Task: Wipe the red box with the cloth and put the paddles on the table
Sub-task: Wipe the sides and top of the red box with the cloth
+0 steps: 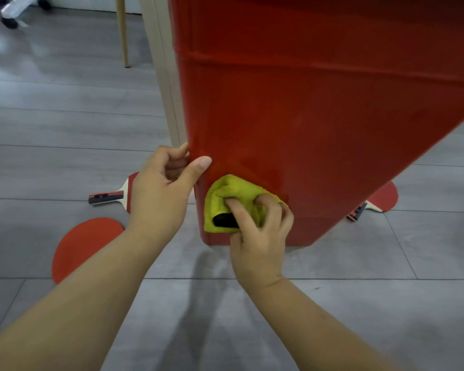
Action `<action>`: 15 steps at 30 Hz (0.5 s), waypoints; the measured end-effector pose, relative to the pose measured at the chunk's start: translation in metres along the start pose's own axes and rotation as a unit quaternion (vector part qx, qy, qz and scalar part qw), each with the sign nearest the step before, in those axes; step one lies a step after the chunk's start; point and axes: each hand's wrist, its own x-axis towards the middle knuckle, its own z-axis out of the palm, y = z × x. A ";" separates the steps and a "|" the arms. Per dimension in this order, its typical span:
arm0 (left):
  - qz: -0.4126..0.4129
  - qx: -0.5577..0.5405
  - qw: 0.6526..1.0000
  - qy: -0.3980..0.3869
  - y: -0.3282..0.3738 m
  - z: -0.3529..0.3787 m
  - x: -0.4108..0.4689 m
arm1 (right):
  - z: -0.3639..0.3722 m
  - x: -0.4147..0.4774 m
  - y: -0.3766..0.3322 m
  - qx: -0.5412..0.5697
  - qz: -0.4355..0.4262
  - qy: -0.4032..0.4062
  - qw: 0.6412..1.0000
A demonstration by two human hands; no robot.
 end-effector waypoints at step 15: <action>-0.033 0.061 0.997 -0.017 -0.036 0.014 -0.013 | 0.006 -0.008 0.050 -0.143 -0.259 -0.067 0.953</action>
